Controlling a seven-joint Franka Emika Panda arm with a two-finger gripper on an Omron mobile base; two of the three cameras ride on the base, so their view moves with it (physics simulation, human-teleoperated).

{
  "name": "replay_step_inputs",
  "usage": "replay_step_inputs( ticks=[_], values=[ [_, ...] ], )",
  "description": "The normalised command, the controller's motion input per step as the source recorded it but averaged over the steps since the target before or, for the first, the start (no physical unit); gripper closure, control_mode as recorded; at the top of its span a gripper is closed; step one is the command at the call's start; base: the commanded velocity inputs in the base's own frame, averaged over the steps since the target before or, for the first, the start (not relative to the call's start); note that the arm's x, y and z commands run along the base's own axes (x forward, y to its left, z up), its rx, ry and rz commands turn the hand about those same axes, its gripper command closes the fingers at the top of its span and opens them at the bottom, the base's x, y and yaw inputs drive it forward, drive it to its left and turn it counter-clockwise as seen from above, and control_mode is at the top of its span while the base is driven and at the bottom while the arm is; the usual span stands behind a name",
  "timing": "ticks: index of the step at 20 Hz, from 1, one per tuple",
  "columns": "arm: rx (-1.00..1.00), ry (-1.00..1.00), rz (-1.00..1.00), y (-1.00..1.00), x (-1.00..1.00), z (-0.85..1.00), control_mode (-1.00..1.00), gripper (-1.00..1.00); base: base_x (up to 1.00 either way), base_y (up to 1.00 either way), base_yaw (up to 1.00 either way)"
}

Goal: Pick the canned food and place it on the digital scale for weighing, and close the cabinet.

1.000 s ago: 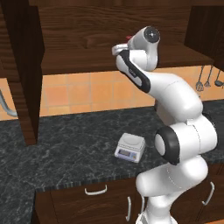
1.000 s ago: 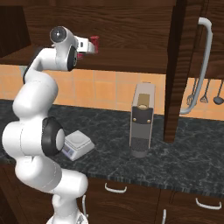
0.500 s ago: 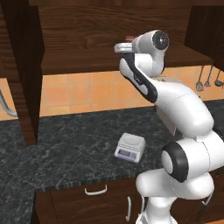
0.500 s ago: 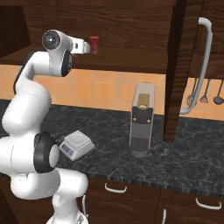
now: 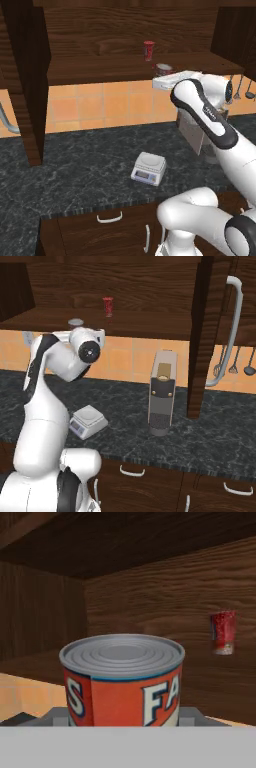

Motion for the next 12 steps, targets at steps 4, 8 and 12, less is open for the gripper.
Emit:
replay_step_inputs(
  ticks=[4,8,12],
  values=[
    [0.02,-0.11,0.44,-0.14,-0.08,-0.71,-1.0,1.0,0.0,0.0,0.0],
    [0.0,-0.05,0.24,-0.18,-0.03,-0.63,-1.0,1.0,0.0,0.0,0.0],
    [0.0,-0.09,0.01,-0.07,0.0,-0.9,-1.0,1.0,0.0,0.0,0.0]
  ],
)
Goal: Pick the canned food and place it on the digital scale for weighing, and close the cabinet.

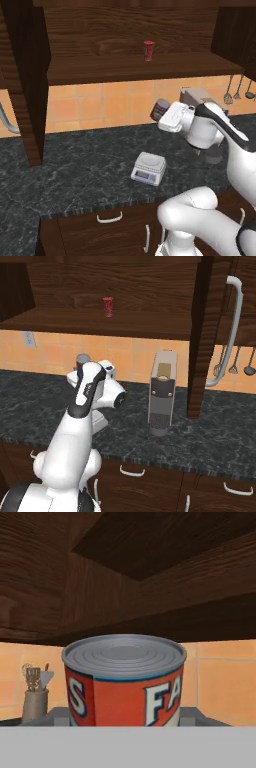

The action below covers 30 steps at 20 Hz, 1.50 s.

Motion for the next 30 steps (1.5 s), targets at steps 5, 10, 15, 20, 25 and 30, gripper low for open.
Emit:
replay_step_inputs(
  ticks=[5,10,15,20,25,30],
  values=[
    [-0.12,0.05,0.02,0.0,0.05,-0.9,-1.0,1.0,0.0,0.0,0.0],
    [-0.14,0.12,0.0,0.0,0.32,-0.74,-1.0,1.0,0.0,0.0,0.0],
    [-0.09,0.22,0.0,0.03,0.19,-0.55,-1.0,1.0,0.0,0.0,0.0],
    [-0.04,0.15,0.0,0.0,0.16,-0.58,-1.0,1.0,0.0,0.0,0.0],
    [-0.02,0.18,0.0,0.0,0.05,-0.4,-1.0,1.0,0.0,0.0,0.0],
    [0.0,0.17,0.0,0.0,0.04,-0.36,-1.0,1.0,0.0,0.0,0.0]
  ],
)
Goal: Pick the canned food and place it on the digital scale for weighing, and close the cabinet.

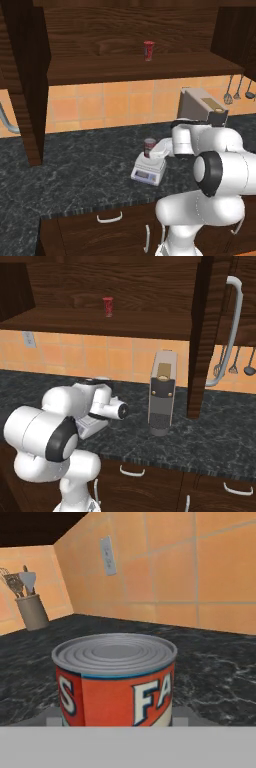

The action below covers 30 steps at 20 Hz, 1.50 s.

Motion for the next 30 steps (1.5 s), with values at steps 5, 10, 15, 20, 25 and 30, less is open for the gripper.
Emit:
replay_step_inputs(
  ticks=[5,10,15,20,25,30],
  values=[
    [0.0,0.05,0.02,0.0,-0.07,-0.28,-1.0,1.0,0.0,0.0,0.0],
    [0.0,-0.01,0.05,0.0,-0.39,0.0,-1.0,1.0,0.0,0.0,0.0],
    [0.0,0.0,0.06,0.07,0.03,-0.11,-1.0,1.0,0.0,0.0,0.0],
    [0.0,0.0,0.06,0.0,-0.13,-0.2,-1.0,1.0,0.0,0.0,0.0],
    [0.0,0.0,0.03,0.07,-0.06,-0.32,-1.0,1.0,0.0,0.0,0.0],
    [0.01,0.0,0.02,0.04,-0.45,-0.19,-1.0,-1.0,0.0,0.0,0.0]
  ],
)
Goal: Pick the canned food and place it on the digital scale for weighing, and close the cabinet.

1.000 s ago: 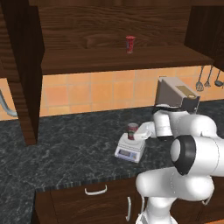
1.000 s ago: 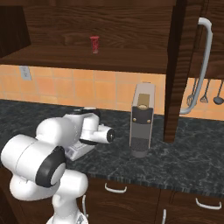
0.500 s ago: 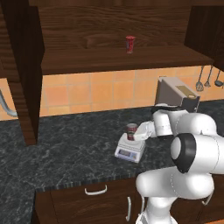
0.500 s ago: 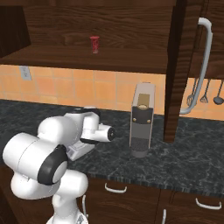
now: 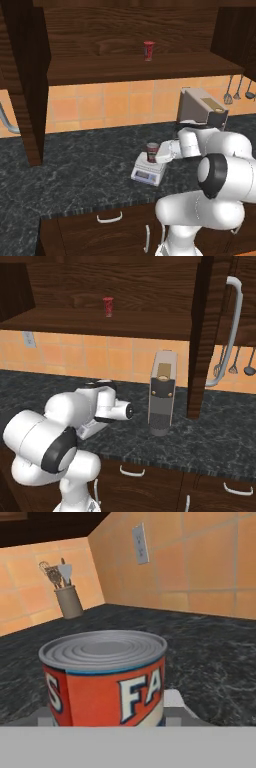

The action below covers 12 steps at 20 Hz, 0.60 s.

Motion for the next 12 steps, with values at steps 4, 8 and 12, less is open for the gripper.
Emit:
replay_step_inputs(
  ticks=[4,8,12],
  values=[
    [0.0,-0.06,0.0,0.25,0.0,-0.21,-1.0,-1.0,0.0,0.0,0.0],
    [0.01,-0.11,0.0,0.0,-0.16,-0.04,-1.0,-1.0,0.0,0.0,0.0],
    [0.02,-0.1,0.0,0.0,-0.09,0.0,-1.0,-1.0,0.0,0.0,0.0]
  ],
)
